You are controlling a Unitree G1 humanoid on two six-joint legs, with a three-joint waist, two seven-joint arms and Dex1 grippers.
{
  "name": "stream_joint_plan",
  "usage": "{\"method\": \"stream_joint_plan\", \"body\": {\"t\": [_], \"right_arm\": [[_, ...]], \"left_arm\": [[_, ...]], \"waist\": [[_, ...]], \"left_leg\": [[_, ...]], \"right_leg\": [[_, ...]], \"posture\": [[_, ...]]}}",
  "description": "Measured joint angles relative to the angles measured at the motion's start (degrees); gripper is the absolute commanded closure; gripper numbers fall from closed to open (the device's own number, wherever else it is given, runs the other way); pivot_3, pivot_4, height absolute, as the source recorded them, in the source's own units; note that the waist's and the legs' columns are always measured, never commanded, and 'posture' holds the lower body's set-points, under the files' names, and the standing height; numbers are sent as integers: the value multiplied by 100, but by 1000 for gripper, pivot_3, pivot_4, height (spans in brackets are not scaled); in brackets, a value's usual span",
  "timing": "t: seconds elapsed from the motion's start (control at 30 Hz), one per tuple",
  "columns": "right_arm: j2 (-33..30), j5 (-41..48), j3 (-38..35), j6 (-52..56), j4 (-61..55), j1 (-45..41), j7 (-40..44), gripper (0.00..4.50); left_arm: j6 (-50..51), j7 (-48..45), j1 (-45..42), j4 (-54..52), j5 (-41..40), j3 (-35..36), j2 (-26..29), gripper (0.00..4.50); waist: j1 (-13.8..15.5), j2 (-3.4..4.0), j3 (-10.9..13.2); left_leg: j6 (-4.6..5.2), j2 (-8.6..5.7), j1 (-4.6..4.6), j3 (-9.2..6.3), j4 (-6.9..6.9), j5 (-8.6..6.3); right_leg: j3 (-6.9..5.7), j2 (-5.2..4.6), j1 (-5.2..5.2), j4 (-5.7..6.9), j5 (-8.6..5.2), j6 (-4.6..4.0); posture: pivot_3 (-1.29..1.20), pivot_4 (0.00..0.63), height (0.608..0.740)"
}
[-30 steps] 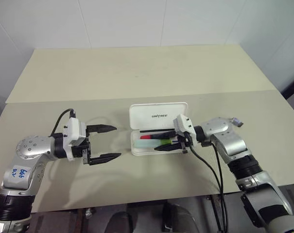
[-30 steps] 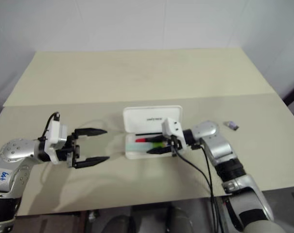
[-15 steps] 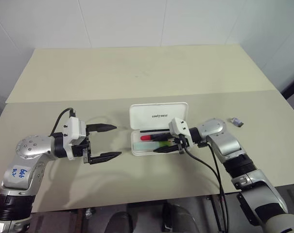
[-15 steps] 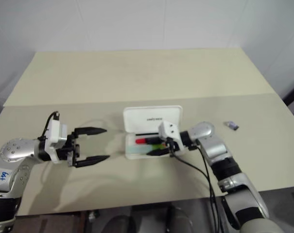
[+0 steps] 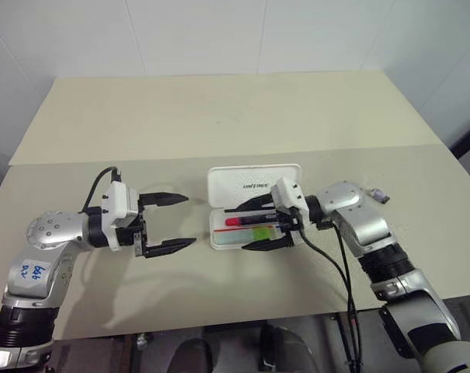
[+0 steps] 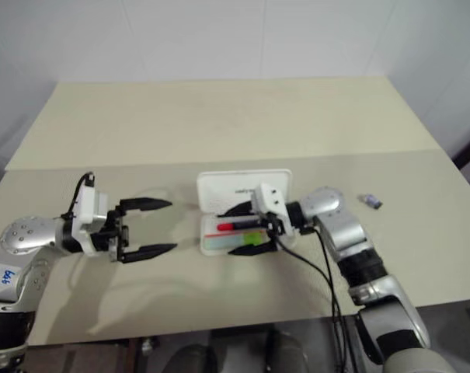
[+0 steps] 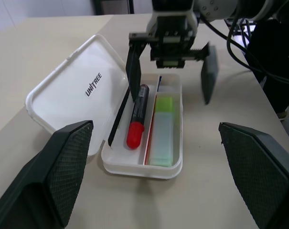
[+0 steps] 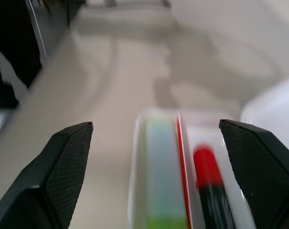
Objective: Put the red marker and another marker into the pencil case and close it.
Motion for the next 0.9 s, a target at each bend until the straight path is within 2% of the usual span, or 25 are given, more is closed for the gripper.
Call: {"method": "stream_joint_plan", "body": {"t": [0.2, 0.37, 0.53, 0.63, 0.9], "right_arm": [[-544, 790, -899, 951, -1093, 691, -454, 40], [-1011, 1056, -2119, 1158, -1078, 1103, -1236, 40], [-1372, 700, -2848, 411, 219, 1621, -1585, 40], [-1413, 451, -2944, -154, 901, 1625, -1717, 40], [-1565, -42, -2999, -1100, 2868, 862, -2004, 40]], "left_arm": [[-10, 10, -52, 24, 3, -86, -135, 0], [-4, 101, -175, -21, 5, -305, -367, 0], [-5, 187, -271, -18, 15, -492, -577, 0], [-5, 228, -506, -1, 45, -623, -689, 0], [-73, 291, -1158, 476, 206, -806, -1030, 0]], "waist": [[7, -3, -1], [11, -9, -5], [14, -15, -8], [-7, -14, -8], [-21, -14, -8]], "left_leg": [[0, -3, -1, 1, 0, 0], [0, -2, 2, 4, 1, 0], [1, -5, 3, 14, 1, 0], [0, -2, 6, 20, 2, 0], [2, 0, 12, 31, 5, 6]], "right_leg": [[1, -2, 0, -1, 0, 0], [4, -1, 1, -1, 0, 0], [9, -5, 2, -4, 1, 1], [9, -2, 2, -5, 1, 1], [15, -2, 5, -3, 2, 3]], "posture": [[0, 150, 740], [0, 150, 740], [0, 150, 740], [0, 150, 740], [0, 150, 740]]}}
